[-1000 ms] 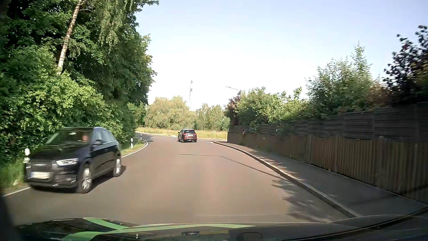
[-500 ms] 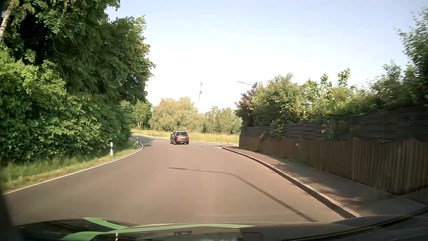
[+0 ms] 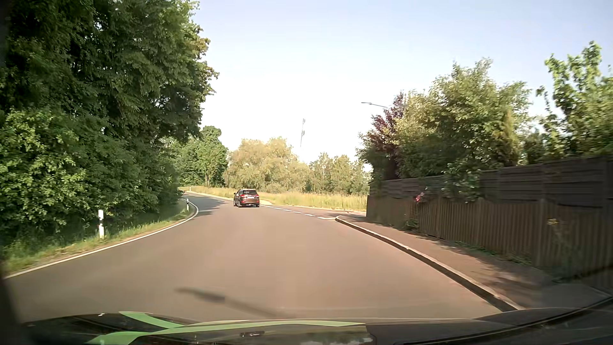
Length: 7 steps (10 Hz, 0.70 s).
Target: Follow the waypoints while adhering to traffic rules and regulations
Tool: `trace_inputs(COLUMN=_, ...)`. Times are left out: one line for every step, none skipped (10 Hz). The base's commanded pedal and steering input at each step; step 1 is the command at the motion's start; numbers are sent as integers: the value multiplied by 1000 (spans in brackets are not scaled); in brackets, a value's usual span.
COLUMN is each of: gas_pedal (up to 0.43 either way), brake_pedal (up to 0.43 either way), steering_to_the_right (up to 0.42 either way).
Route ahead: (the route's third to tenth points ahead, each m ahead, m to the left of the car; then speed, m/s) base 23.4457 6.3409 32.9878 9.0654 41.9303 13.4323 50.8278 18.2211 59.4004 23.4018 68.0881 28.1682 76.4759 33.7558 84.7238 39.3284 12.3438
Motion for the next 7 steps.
trace_inputs(gas_pedal=47, brake_pedal=0, steering_to_the_right=-40)
trace_inputs(gas_pedal=47, brake_pedal=0, steering_to_the_right=-40)
trace_inputs(gas_pedal=59, brake_pedal=0, steering_to_the_right=-41)
trace_inputs(gas_pedal=59, brake_pedal=0, steering_to_the_right=-44)
trace_inputs(gas_pedal=59, brake_pedal=0, steering_to_the_right=-48)
trace_inputs(gas_pedal=67, brake_pedal=0, steering_to_the_right=-51)
trace_inputs(gas_pedal=79, brake_pedal=0, steering_to_the_right=-51)
